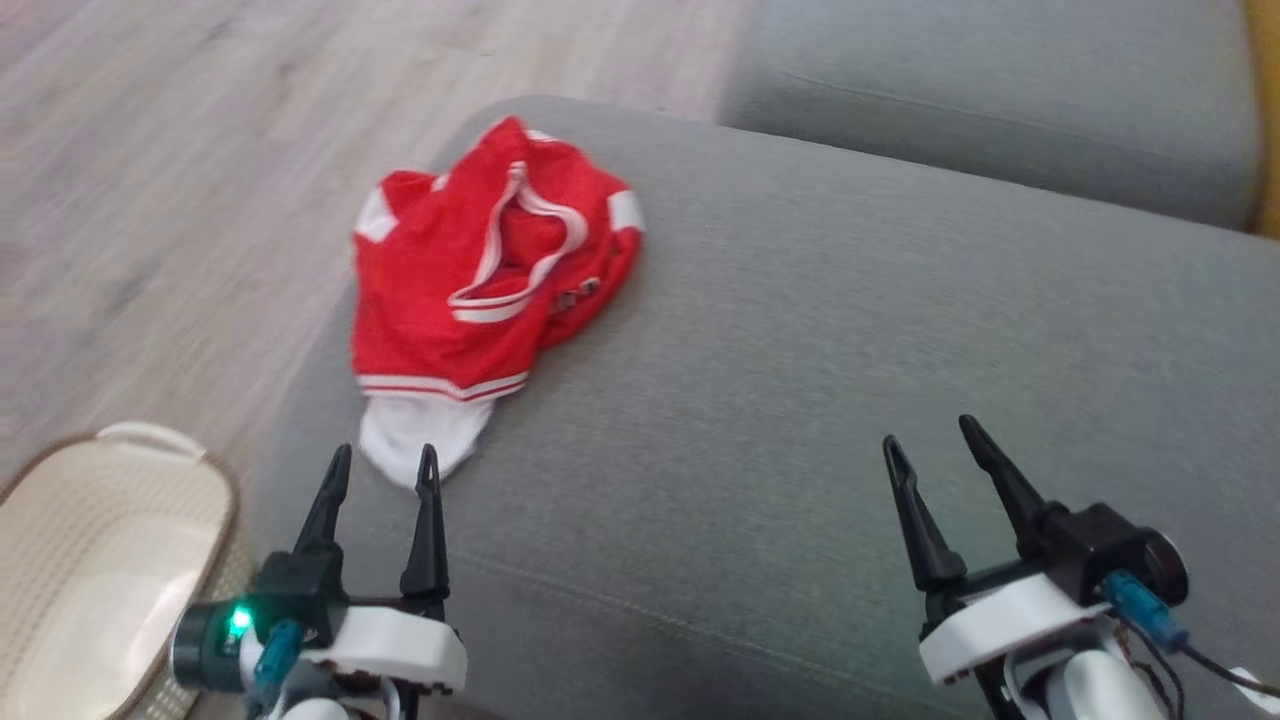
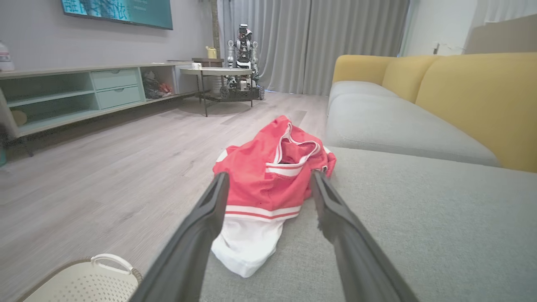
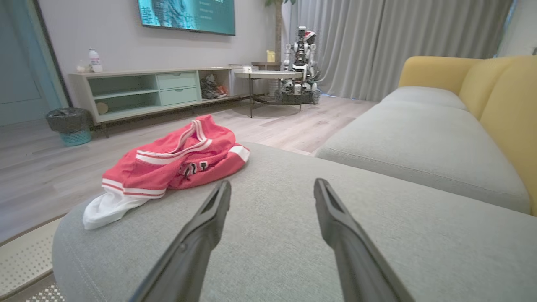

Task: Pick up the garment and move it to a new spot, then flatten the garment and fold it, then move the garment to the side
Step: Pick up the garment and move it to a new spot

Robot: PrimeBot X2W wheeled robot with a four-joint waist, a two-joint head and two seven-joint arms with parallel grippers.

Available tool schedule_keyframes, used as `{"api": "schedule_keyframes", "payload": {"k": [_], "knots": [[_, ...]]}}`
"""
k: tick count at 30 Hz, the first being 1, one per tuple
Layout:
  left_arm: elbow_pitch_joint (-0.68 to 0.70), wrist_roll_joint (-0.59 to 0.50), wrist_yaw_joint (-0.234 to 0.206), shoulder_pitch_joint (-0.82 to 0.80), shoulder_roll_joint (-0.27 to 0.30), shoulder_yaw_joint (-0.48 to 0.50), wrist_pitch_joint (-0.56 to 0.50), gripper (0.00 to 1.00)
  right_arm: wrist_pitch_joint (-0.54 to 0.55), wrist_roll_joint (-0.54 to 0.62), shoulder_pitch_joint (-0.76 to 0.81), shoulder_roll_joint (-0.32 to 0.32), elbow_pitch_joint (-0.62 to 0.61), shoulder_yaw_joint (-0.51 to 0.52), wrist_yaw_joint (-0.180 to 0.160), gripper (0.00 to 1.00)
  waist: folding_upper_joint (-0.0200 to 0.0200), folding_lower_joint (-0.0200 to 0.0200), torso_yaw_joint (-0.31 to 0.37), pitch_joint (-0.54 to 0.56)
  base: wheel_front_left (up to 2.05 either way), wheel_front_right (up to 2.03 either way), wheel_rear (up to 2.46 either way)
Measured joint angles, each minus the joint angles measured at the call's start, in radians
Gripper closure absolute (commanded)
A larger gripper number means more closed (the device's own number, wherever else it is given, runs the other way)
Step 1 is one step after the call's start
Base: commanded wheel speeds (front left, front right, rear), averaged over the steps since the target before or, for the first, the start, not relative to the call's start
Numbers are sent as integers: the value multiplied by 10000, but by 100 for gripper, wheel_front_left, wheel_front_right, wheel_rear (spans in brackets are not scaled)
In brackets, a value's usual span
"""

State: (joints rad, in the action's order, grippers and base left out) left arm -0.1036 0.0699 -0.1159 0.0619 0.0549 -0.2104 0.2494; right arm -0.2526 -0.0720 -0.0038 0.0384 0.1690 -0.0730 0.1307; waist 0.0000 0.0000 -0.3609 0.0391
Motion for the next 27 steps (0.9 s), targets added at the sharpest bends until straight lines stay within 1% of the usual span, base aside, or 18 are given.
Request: {"api": "schedule_keyframes", "payload": {"k": [5,9,11,13,17,20,24,27], "knots": [[119,119,-2,220,0,86,0,0,2,-102,376,-2,-8,-4,0,0,0,0,-628,105,0,0,0],[140,125,-90,575,2,96,0,0,2,-98,591,-4,-2,-35,0,0,0,0,-936,195,0,0,0],[217,380,-140,634,2,100,0,0,2,-92,588,-4,-21,-50,2,0,0,0,-983,179,0,0,0],[420,385,-176,628,4,104,2,0,2,-82,588,-4,-27,-46,0,0,0,0,-980,106,0,0,0],[951,462,-251,439,4,107,2,0,2,155,546,-4,-77,-29,0,0,0,0,-843,-329,0,0,0],[1287,458,-219,-393,0,29,0,0,2,418,532,-4,-82,98,0,0,0,0,-681,-822,0,0,0],[1156,355,424,-2639,-6,115,6,0,2,811,145,2,-86,278,0,0,0,0,-466,-1597,0,0,0],[-33,384,872,-4660,130,506,77,0,2,1020,-382,6,-150,314,2,0,0,2,-245,-2168,0,0,0]]}}
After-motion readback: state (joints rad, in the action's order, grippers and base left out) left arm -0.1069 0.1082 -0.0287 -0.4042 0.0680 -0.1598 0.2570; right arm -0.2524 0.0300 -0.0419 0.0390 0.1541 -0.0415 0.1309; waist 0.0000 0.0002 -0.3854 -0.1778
